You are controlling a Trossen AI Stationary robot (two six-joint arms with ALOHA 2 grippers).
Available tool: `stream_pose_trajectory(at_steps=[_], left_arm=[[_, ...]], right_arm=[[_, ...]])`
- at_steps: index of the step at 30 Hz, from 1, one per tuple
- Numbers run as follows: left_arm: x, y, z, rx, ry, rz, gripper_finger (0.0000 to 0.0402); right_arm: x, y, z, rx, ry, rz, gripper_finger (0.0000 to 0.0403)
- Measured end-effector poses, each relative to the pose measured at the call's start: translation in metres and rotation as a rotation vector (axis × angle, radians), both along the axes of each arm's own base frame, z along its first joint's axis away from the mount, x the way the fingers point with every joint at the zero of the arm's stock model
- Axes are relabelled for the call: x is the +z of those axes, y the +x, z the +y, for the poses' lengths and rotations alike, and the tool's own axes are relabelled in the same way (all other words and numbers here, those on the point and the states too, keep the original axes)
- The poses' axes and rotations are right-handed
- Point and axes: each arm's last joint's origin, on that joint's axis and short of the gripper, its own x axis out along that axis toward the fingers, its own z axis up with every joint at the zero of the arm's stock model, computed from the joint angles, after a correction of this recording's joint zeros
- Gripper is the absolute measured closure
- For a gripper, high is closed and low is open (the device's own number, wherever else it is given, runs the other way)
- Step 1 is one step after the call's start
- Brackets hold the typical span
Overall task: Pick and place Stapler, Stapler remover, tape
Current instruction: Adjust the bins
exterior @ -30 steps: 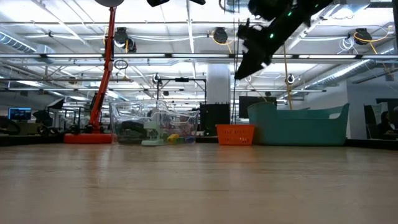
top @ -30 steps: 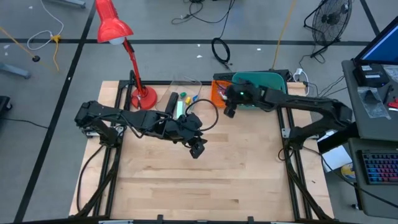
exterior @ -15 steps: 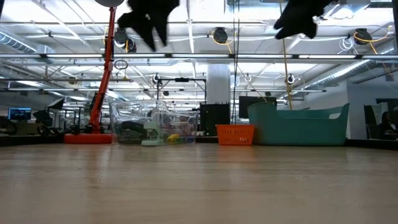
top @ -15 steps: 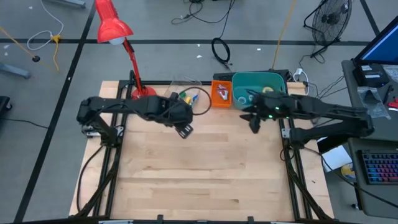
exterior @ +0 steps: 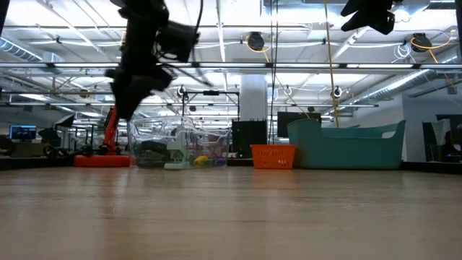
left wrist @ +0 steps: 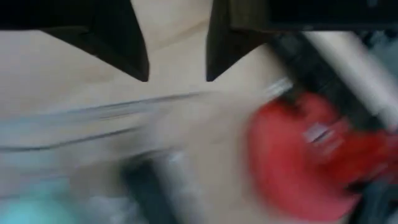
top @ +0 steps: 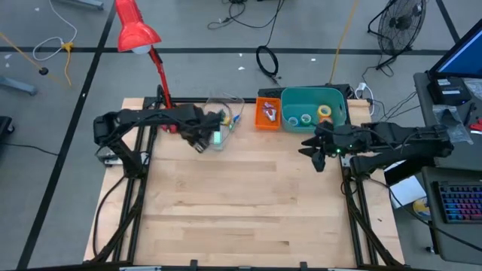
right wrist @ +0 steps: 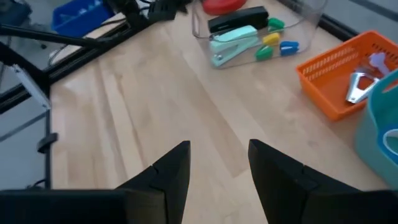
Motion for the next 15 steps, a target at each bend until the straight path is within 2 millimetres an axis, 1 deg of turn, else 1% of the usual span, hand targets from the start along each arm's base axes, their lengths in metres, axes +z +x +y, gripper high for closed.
stream_pose_trajectory(at_steps=[3,6,7,10,15], left_arm=[[-0.003,-0.023,0.016,0.146,0.100,0.087,0.0292],[-0.012,-0.035,0.029,0.232,0.080,0.095,0.0373],[-0.017,-0.035,0.031,0.237,0.046,0.069,0.0387],[-0.033,-0.034,0.036,0.234,-0.063,-0.037,0.0391],[-0.050,-0.024,0.031,0.197,-0.104,-0.176,0.0399]], right_arm=[[-0.003,0.003,0.005,0.013,-0.001,0.005,0.0248],[-0.007,0.007,0.009,0.031,0.006,-0.004,0.0248],[-0.009,0.008,0.010,0.032,0.012,-0.008,0.0248],[-0.015,0.011,0.012,0.036,0.028,-0.018,0.0248],[-0.020,0.013,0.016,0.043,0.055,-0.037,0.0248]])
